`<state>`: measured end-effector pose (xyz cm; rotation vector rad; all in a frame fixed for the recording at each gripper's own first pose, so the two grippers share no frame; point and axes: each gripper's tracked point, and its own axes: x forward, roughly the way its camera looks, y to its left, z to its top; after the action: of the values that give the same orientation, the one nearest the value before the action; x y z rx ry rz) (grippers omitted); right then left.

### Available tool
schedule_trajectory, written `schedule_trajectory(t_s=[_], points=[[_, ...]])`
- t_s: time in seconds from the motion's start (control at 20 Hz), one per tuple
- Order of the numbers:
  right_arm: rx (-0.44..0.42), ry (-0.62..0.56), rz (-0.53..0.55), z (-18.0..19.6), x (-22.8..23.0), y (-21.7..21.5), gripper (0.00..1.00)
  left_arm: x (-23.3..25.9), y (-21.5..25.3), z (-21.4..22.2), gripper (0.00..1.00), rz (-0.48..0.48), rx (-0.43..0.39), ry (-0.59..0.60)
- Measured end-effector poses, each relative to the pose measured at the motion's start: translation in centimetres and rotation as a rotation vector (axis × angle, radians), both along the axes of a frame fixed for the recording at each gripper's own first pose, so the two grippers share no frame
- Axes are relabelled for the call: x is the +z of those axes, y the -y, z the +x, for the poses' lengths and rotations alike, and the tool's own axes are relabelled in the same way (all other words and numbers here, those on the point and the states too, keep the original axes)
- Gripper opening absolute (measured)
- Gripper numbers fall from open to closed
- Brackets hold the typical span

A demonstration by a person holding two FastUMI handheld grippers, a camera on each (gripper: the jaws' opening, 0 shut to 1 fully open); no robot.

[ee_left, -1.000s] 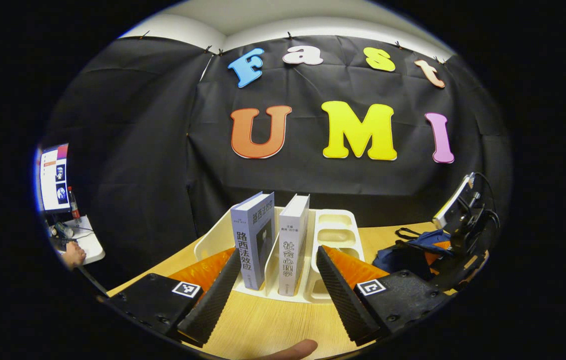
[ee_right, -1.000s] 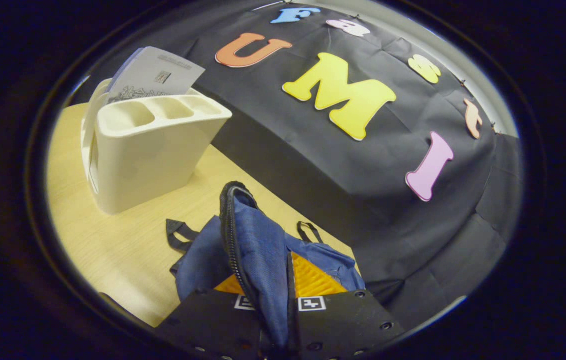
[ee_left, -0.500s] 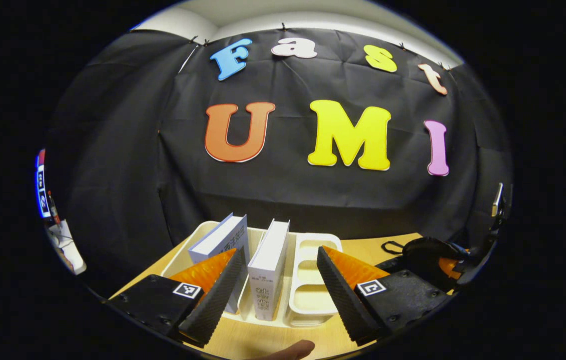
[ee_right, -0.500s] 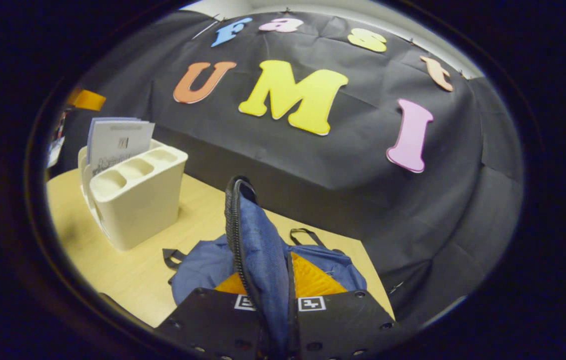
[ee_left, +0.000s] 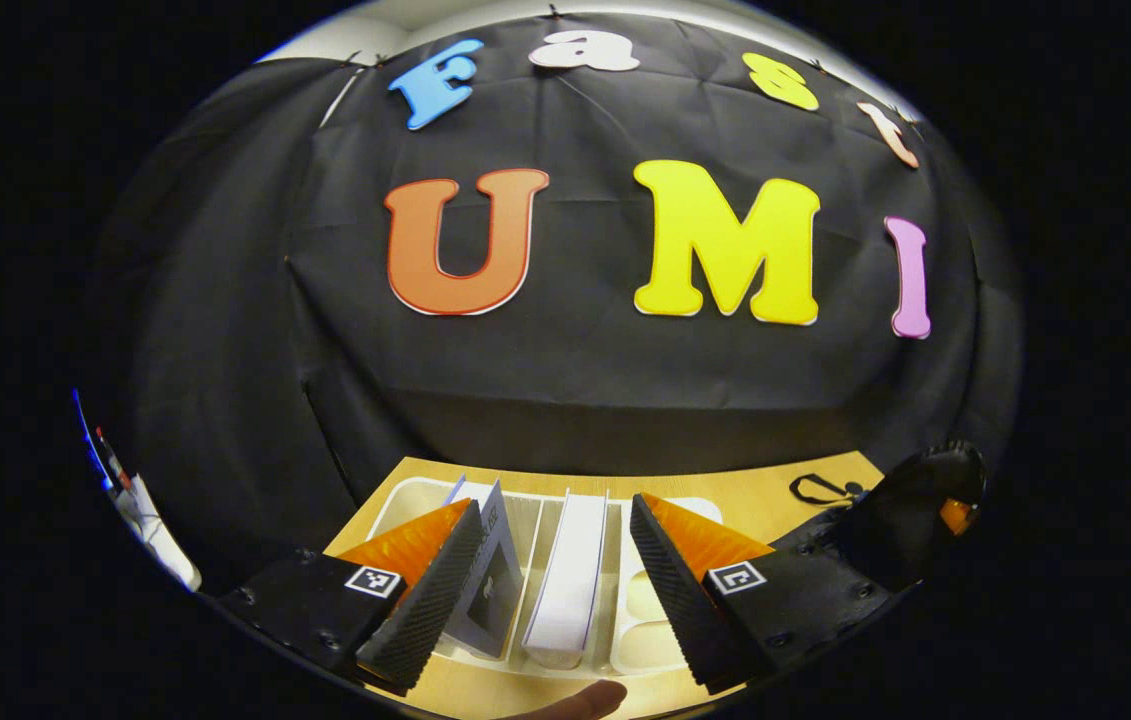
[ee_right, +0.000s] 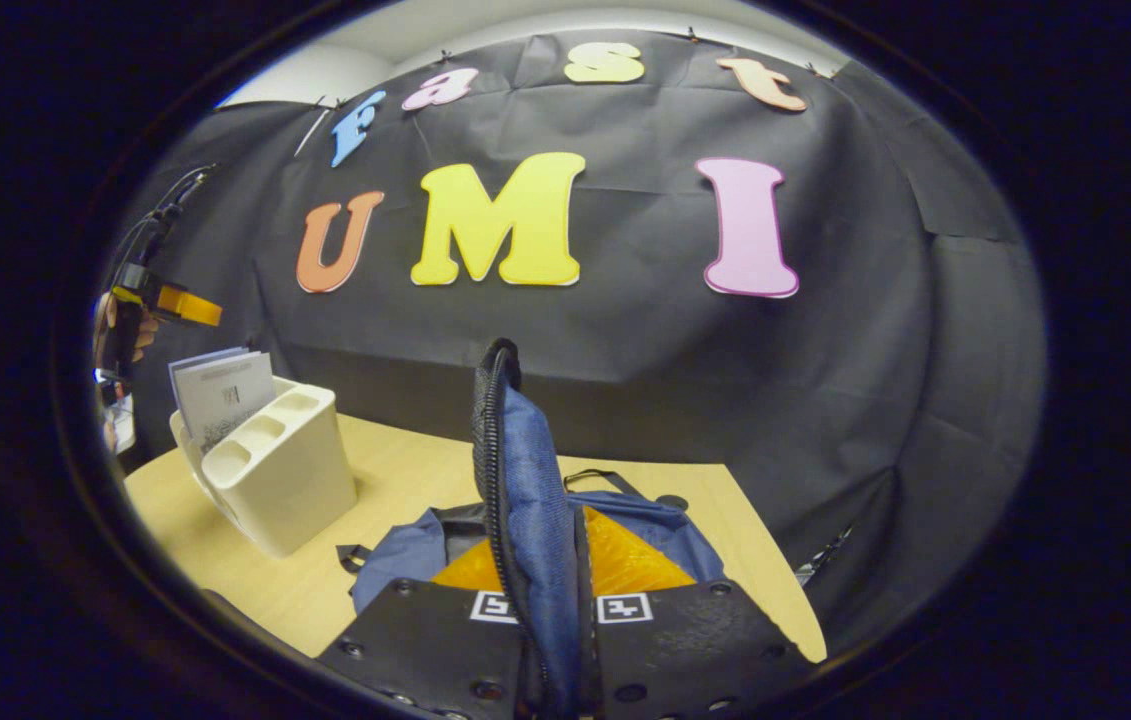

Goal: Open the schoolbag, grab two books from the bookshelf and put them into the schoolbag.

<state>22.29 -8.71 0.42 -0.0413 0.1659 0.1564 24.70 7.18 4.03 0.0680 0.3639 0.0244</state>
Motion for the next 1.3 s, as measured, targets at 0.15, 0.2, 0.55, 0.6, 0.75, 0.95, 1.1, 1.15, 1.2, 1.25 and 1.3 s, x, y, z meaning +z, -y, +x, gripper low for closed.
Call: schedule_trajectory(t_s=[0.15,0.2,0.55,0.6,0.75,0.95,1.1,1.15,1.2,1.25,1.3], points=[[0.0,-0.006,0.045,-0.2,0.4,1.6,0.07,-0.9,1.9,1.3,0.95,-0.021,-0.055,-0.07],[-0.003,-0.001,0.058,-0.3,0.6,2.0,0.07,-1.5,2.2,1.6,0.95,-0.016,-0.066,-0.1],[0.008,0.023,0.108,-0.8,0.4,3.0,0.07,-7.2,1.6,1.6,0.95,0.029,-0.018,-0.38],[0.01,0.025,0.116,-0.9,0.5,3.1,0.07,-8.0,1.9,1.2,0.96,0.019,-0.029,-0.44],[0.017,0.022,0.127,-0.8,0.1,3.0,0.07,-10.1,1.8,0.0,0.96,0.03,-0.044,-0.572],[0.032,0.024,0.1,-0.6,-0.3,2.3,0.08,-10.9,0.9,0.1,0.82,0.106,-0.075,-0.666],[0.038,0.032,0.103,-0.7,-0.1,2.3,0.08,-11.5,1.9,0.1,0.63,0.1,-0.115,-0.718],[0.037,0.031,0.104,-0.7,-0.1,2.4,0.07,-11.8,2.1,-0.3,0.58,0.098,-0.129,-0.736],[0.035,0.029,0.103,-0.7,-0.2,2.4,0.08,-11.9,2.3,-0.5,0.55,0.098,-0.142,-0.752],[0.037,0.033,0.094,-0.8,-0.3,2.3,0.08,-11.9,2.3,-0.6,0.54,0.104,-0.139,-0.766],[0.039,0.043,0.08,-0.9,-0.1,2.1,0.08,-11.7,2.3,-0.9,0.48,0.113,-0.138,-0.776]])
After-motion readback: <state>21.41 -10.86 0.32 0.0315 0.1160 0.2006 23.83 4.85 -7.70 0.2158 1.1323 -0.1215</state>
